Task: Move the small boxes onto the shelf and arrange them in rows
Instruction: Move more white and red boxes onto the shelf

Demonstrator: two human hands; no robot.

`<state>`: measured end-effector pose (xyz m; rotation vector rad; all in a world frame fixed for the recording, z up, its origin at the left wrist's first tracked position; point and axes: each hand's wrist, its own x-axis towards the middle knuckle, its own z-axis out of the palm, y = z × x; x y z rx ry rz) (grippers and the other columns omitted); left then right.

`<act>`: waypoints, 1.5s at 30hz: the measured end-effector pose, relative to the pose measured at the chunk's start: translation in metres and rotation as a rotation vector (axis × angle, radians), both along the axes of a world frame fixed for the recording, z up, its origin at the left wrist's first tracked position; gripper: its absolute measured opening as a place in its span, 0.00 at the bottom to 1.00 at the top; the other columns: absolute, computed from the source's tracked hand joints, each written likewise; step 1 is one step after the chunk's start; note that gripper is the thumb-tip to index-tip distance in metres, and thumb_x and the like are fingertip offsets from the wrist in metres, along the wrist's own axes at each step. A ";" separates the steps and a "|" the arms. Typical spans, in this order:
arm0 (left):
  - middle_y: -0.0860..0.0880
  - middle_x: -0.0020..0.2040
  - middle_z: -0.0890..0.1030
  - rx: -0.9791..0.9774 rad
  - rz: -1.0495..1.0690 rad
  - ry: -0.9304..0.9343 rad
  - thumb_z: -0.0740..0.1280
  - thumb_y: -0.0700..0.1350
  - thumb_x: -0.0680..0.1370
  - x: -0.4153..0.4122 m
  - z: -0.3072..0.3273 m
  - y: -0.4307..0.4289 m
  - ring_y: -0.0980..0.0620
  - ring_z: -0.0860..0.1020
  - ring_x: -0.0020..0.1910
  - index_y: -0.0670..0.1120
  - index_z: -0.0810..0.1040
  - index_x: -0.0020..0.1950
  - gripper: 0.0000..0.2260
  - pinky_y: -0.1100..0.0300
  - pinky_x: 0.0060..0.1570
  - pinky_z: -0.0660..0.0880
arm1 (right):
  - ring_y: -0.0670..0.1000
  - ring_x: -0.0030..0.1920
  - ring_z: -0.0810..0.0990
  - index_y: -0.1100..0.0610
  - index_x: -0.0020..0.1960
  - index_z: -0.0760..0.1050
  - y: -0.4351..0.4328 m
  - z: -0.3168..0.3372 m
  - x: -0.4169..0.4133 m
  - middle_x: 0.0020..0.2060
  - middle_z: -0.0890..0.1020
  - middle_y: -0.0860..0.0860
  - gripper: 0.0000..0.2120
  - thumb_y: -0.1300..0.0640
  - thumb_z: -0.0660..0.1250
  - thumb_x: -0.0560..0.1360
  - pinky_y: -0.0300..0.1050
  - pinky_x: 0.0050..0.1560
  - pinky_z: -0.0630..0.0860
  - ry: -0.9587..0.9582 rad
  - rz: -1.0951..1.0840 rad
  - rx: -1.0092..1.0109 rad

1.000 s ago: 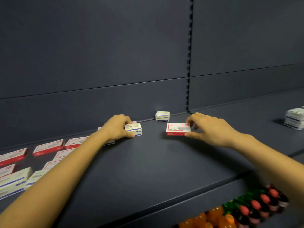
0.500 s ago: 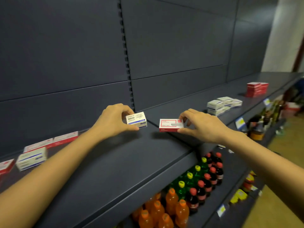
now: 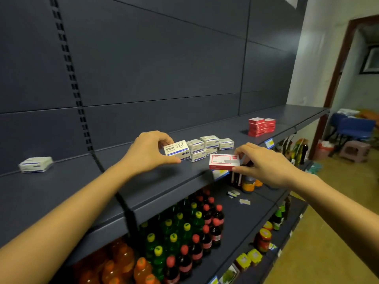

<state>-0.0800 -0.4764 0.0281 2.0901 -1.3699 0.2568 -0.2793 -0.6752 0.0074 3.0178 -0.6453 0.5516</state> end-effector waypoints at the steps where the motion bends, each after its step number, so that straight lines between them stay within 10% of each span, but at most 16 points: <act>1: 0.50 0.47 0.82 -0.004 0.001 -0.002 0.77 0.52 0.64 -0.006 -0.001 -0.013 0.53 0.77 0.45 0.47 0.80 0.50 0.18 0.53 0.49 0.76 | 0.46 0.51 0.76 0.48 0.60 0.67 -0.014 -0.001 -0.006 0.57 0.73 0.44 0.20 0.39 0.62 0.73 0.44 0.41 0.71 0.001 0.003 0.002; 8: 0.55 0.43 0.79 -0.038 -0.002 0.021 0.76 0.50 0.65 -0.035 0.001 -0.103 0.59 0.74 0.39 0.48 0.80 0.49 0.16 0.71 0.37 0.68 | 0.44 0.44 0.71 0.47 0.57 0.68 -0.098 -0.008 -0.037 0.47 0.68 0.40 0.17 0.40 0.63 0.73 0.43 0.39 0.69 0.013 -0.002 0.045; 22: 0.49 0.53 0.81 0.185 0.129 -0.005 0.74 0.54 0.68 -0.005 0.007 -0.232 0.54 0.76 0.48 0.47 0.77 0.54 0.19 0.51 0.53 0.77 | 0.48 0.52 0.76 0.48 0.58 0.68 -0.222 -0.007 -0.027 0.56 0.75 0.44 0.17 0.42 0.64 0.73 0.53 0.49 0.77 -0.033 0.058 0.130; 45: 0.49 0.56 0.80 0.378 0.375 -0.133 0.62 0.59 0.75 0.007 0.022 -0.353 0.53 0.74 0.46 0.48 0.75 0.60 0.20 0.55 0.52 0.74 | 0.47 0.47 0.76 0.46 0.59 0.69 -0.417 0.038 0.050 0.51 0.73 0.41 0.18 0.39 0.63 0.72 0.46 0.43 0.69 -0.088 0.275 0.096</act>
